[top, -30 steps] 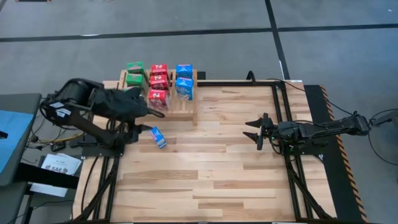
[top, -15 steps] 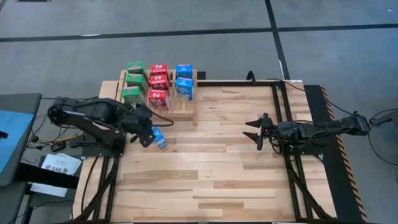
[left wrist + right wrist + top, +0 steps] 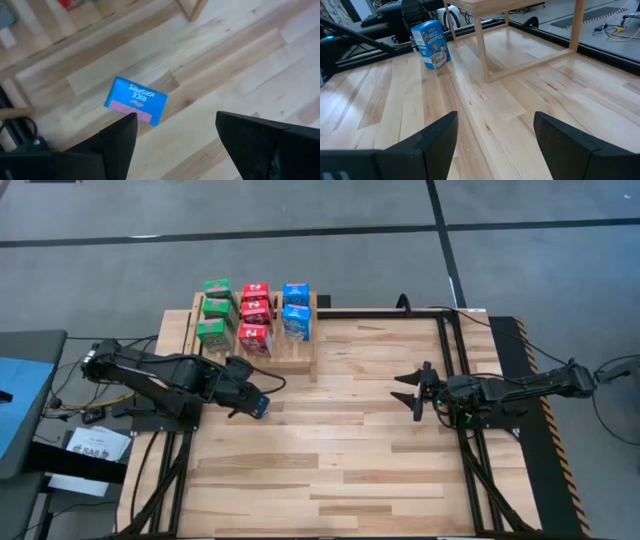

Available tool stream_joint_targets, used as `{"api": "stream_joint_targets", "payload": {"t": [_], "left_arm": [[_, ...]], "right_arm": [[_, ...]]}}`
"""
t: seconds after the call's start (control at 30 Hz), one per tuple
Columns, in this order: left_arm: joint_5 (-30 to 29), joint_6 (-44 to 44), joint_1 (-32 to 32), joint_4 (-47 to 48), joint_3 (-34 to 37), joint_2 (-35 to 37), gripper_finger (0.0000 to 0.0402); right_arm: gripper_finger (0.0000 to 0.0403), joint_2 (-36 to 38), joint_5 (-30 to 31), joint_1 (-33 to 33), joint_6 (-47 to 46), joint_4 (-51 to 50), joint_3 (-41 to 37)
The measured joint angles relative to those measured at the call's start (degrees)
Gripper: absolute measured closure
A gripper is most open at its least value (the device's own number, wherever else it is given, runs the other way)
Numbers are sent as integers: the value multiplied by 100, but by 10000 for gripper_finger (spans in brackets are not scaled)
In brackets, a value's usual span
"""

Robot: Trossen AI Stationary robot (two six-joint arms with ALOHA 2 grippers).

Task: Stack cereal on shelf
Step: Put the blue cereal on the shelf aligned with the other blue cereal box

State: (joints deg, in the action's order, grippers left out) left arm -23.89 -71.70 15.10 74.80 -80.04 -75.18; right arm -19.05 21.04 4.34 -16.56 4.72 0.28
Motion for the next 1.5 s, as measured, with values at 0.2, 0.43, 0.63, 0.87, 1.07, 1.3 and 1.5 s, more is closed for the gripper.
{"api": "stream_joint_targets", "payload": {"t": [0.2,0.43,0.63,0.87,1.07,1.3,1.5], "left_arm": [[-3,-928,157,-30,235,4,142],[-36,-1755,424,0,346,5,142],[-320,-1837,508,24,347,7,142],[-337,-2608,597,184,344,-286,142],[-237,-3771,703,354,344,-667,142],[-359,-4371,691,546,344,-963,142],[-500,-4463,620,580,344,-1210,116]], "right_arm": [[117,-2,0,1,-1,2,2],[117,-2,-2,2,0,1,1],[117,-2,0,0,0,2,1],[117,-2,0,1,0,-1,1],[117,-2,-2,0,-2,8,1],[117,-1,-4,1,0,5,-1],[117,-2,-4,2,-1,6,0]]}}
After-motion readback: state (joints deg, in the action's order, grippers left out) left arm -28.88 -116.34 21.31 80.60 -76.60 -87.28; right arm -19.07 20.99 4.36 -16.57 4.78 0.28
